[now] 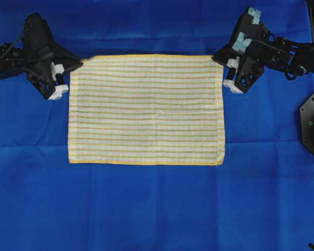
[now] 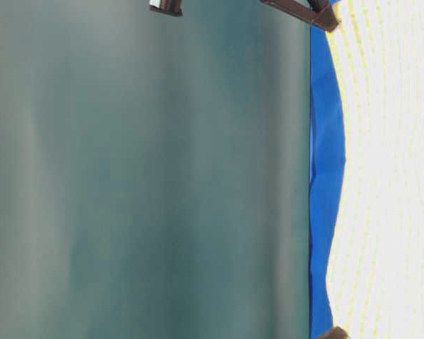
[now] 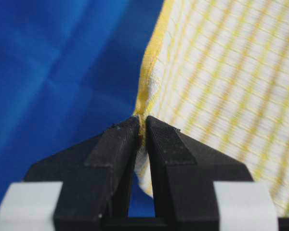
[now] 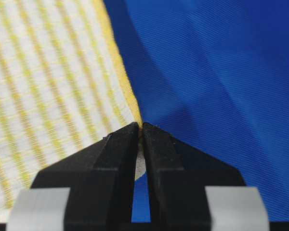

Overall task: Fold the yellow towel.
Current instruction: 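Lift the far edge with both grippers and fold it toward the near edge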

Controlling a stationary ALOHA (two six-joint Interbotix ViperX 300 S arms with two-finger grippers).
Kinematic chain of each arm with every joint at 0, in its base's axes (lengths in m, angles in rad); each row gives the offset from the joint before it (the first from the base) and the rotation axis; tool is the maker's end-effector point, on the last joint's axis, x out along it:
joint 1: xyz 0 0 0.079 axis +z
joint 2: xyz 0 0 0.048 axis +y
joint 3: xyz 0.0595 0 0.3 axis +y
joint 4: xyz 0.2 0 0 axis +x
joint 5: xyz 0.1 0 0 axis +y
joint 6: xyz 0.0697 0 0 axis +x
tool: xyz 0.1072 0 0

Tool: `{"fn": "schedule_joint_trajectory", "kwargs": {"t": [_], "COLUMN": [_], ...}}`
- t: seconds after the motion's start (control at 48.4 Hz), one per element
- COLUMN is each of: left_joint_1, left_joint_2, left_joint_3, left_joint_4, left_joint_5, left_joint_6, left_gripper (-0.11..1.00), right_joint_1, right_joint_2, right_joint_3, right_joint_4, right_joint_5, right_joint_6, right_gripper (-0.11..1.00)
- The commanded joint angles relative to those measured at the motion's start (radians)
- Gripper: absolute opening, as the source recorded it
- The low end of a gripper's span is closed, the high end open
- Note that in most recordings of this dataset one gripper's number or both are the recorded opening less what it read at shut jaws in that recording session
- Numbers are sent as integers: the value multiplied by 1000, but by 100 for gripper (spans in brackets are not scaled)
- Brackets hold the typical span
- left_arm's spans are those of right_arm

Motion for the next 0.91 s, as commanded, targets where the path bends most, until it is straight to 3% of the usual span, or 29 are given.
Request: {"fn": "schedule_joint_trajectory", "kwargs": {"t": [0.0,0.413,0.64,0.888], "left_joint_1": [-26,-285,-419,-538], "left_joint_2": [-29,-83,-98,-100], "left_joint_3": [9,34,34,35], "left_joint_4": [-2,-2,-2,-2], "left_joint_5": [-11,-5,-3,-3], "left_joint_6": [-20,-114,-212,-324], "left_gripper": [5,5,5,5], "right_joint_1": [29,264,425,525], "right_joint_2": [-34,-141,-186,-184], "right_joint_3": [3,74,77,71], "right_joint_4": [17,101,106,106], "right_joint_5": [2,29,51,51], "right_joint_6": [3,106,184,239], "right_gripper": [4,4,4,4]}}
